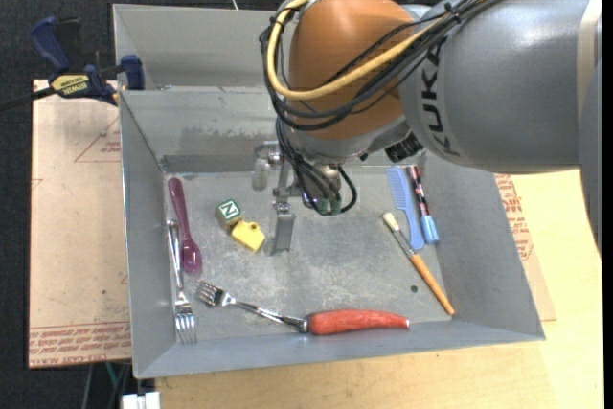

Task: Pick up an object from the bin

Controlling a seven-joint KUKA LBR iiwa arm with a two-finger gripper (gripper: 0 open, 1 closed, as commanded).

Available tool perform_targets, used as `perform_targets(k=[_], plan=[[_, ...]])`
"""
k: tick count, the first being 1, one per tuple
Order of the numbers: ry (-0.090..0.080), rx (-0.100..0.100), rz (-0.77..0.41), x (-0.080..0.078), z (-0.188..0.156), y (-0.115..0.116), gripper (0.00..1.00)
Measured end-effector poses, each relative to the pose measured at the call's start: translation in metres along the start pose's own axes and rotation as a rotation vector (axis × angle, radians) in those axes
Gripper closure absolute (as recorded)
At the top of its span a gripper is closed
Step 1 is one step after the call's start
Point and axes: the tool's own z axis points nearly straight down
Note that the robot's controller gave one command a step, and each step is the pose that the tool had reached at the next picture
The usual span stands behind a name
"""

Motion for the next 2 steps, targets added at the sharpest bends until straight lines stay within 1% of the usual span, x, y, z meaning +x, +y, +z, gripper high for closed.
perform_targets(k=[1,2], plan=[[-0.008,-0.001,0.005,-0.001,-0.005,-0.001,0.00],[-0.011,-0.004,0.116,-0.030,0.126,-0.012,0.00]])
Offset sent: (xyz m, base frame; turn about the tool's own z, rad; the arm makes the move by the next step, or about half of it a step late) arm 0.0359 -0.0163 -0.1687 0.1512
